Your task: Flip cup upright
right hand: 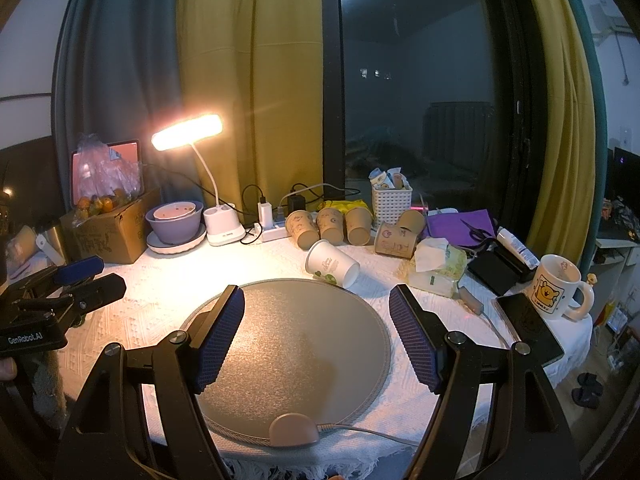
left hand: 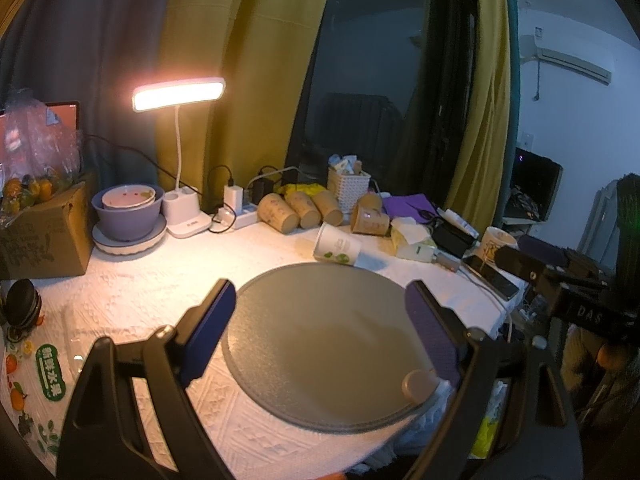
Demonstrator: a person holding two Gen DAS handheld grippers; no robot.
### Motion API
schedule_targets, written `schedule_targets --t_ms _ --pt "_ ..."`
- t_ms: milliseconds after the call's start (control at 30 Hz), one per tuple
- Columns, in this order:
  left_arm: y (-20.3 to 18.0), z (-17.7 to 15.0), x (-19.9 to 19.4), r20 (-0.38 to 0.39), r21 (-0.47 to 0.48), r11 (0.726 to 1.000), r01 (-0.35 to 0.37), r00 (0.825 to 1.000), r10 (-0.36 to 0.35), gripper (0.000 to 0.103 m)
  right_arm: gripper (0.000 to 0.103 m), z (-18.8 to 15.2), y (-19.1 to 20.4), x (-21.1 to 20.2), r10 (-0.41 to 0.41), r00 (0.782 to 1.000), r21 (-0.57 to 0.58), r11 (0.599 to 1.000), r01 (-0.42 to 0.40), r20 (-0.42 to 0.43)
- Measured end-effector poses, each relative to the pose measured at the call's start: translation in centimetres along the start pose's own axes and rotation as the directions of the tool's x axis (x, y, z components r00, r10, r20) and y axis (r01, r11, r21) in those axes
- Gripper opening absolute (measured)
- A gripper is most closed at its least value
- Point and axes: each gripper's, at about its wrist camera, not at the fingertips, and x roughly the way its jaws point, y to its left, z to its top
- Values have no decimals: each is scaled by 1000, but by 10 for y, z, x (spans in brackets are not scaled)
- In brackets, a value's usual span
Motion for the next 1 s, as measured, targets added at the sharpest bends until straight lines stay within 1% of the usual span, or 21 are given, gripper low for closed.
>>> schedule_targets --t_ms 1000 --pt "-3 -3 1 -8 4 1000 1 1000 -1 88 78 1 1 -1 -2 1000 -3 1000 2 1"
